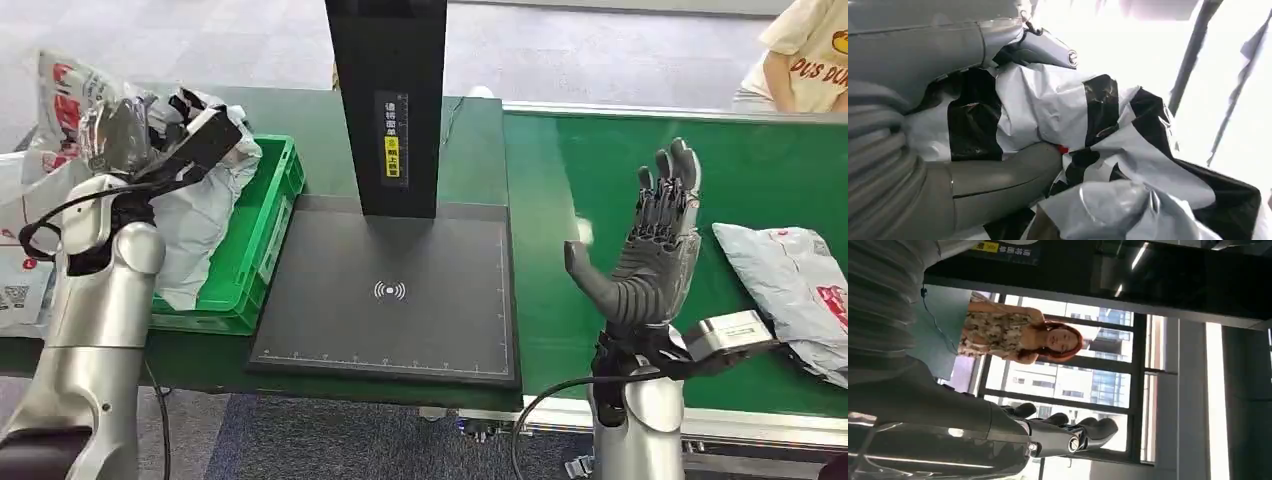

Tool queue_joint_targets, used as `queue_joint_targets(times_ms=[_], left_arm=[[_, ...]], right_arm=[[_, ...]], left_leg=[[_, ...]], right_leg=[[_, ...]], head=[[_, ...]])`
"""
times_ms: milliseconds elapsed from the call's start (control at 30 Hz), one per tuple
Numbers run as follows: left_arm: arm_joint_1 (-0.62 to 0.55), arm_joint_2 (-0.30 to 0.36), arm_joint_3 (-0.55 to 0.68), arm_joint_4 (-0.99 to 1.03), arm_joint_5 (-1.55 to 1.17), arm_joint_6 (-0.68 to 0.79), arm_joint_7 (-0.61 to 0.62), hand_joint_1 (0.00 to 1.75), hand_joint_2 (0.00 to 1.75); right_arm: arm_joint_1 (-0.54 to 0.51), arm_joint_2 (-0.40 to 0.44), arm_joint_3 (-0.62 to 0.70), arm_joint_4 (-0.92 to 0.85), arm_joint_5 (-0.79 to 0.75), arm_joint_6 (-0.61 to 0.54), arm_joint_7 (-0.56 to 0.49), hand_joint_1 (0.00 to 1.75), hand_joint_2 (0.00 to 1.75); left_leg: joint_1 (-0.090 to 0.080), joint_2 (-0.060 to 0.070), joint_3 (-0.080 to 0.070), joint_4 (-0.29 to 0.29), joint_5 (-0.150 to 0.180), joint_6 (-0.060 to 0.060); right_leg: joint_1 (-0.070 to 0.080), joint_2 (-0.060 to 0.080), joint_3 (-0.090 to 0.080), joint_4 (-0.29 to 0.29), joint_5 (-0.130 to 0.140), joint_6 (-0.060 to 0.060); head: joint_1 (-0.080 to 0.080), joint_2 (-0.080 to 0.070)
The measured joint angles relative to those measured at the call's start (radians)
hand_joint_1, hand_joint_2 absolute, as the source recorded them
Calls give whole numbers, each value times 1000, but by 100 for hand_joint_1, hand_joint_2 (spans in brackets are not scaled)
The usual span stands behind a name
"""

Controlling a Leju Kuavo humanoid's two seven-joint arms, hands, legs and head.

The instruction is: Moved the parcel from conveyor to table for the left to box.

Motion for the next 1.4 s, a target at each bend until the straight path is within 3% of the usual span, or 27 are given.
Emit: queue_joint_targets(times_ms=[67, 100, 133, 167, 300, 533, 700, 1000, 1067, 1233, 1400], left_arm=[[-40, 9, 12, 119, -19, -46, 27, 175, 175], [-56, 12, 19, 172, -26, -57, 40, 54, 175], [-71, 14, 23, 211, -35, -66, 60, 44, 175], [-79, 14, 25, 251, -46, -69, 84, 0, 175], [-104, 16, 41, 331, -74, -30, 137, 0, 175], [-120, 17, 68, 350, -85, 41, 124, 0, 175], [-52, 1, 90, 230, 73, 305, -106, 0, 175], [220, -50, 71, -124, 432, 410, -368, 0, 175], [285, -65, 64, -200, 573, 385, -450, 0, 175], [446, -112, 55, -373, 1141, 65, -638, 0, 175], [556, -141, 37, -418, 1412, -229, -598, 0, 175]], right_arm=[[-9, 0, 7, 16, 1, 5, 0, 0, 175], [-14, 0, 9, 21, 3, 5, 0, 0, 175], [-18, 0, 10, 27, 6, 6, 0, 0, 175], [-20, 0, 10, 32, 9, 11, 0, 0, 175], [-24, 0, 11, 44, 19, 20, 1, 0, 175], [-24, -2, 9, 49, 28, 20, 5, 0, 175], [-8, -3, 5, 41, 31, 1, 5, 0, 175], [1, -6, 3, 35, 37, -2, 11, 0, 175], [-2, -9, 4, 35, 40, -2, 21, 0, 175], [-33, -22, 27, 85, 108, -5, 107, 0, 175], [-51, -32, 49, 178, 174, -45, 208, 0, 175]], left_leg=[[0, 0, -1, 0, 0, 0], [0, 0, -1, 0, 0, 0], [0, 0, -2, 0, 0, 0], [0, 0, -3, 0, 0, 0], [0, 0, -5, 0, 0, 0], [0, 0, -6, 0, 0, 0], [0, 0, -6, 0, 0, 0], [0, 1, -6, 0, -2, -1], [0, 1, -6, 0, -2, -1], [0, 2, -6, 0, -2, -1], [0, 1, -6, 0, -2, -1]], right_leg=[[0, 0, -1, 0, 0, 0], [0, 0, -1, 0, 0, 0], [0, 0, -2, 0, 0, 0], [0, 0, -2, 0, 0, 0], [0, 0, -5, 0, 0, 0], [0, 0, -7, 0, 0, 0], [0, 0, -7, 0, 0, 0], [0, 1, -7, 0, -1, 0], [0, 1, -7, 0, -1, 0], [0, 2, -7, -1, -1, 0], [0, 1, -7, -1, -1, 0]], head=[[0, 0], [0, 0], [0, 0], [0, 0], [0, 0], [0, 0], [0, 0], [0, 0], [0, 0], [0, 0], [0, 0]])
